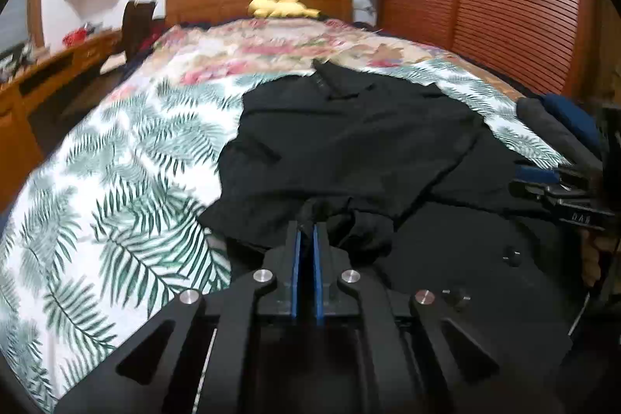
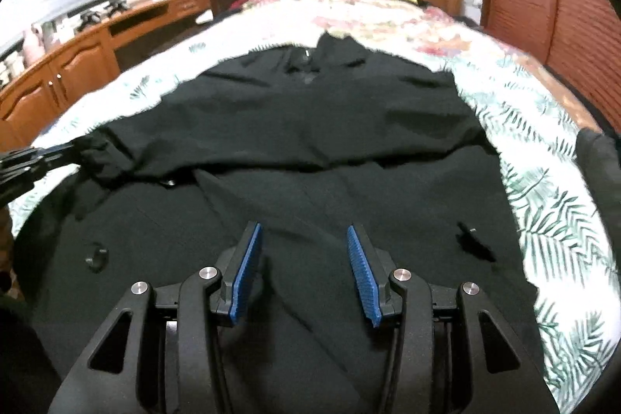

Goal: Fold large clothes

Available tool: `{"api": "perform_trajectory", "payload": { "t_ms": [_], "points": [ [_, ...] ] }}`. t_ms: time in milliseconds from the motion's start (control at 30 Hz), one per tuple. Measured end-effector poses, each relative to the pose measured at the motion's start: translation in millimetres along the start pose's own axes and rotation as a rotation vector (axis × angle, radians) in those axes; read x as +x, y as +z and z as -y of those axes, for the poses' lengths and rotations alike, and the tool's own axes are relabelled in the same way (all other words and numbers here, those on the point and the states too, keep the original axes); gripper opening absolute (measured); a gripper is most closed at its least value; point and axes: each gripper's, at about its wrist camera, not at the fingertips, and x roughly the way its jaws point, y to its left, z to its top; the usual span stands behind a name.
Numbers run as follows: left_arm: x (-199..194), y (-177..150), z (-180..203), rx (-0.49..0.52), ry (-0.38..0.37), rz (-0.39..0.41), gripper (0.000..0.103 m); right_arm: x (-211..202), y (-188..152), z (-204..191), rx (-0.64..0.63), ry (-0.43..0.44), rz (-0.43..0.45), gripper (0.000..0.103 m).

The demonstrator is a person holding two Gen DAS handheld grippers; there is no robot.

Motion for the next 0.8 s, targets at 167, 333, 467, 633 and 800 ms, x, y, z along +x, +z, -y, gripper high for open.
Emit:
{"api": "perform_trajectory", "payload": {
  "t_ms": [167, 333, 467, 633, 800],
  "points": [
    [-26, 0, 22, 0.038, -0.016, 0.027, 0.002, -34, 1, -1, -0.019, 0.016, 0.056, 0.046],
    [-45, -6, 36, 0.044, -0.015, 0.032, 0.002, -54, -1, 0, -0.036, 0.032, 0.082, 0.046],
    [-52, -12, 50, 0.055, -0.002, 0.028, 0.002, -65, -5, 4, -0.039, 0.038, 0.085, 0.046],
    [-57, -14, 60, 0.04, 0.017, 0.028, 0.002, -79, -12, 10, -0.044, 0.039, 0.08, 0.046],
    [-59, -14, 59, 0.004, 0.018, 0.007, 0.003, -95, -22, 21, -0.047, 0.04, 0.069, 0.046]
  ]
}}
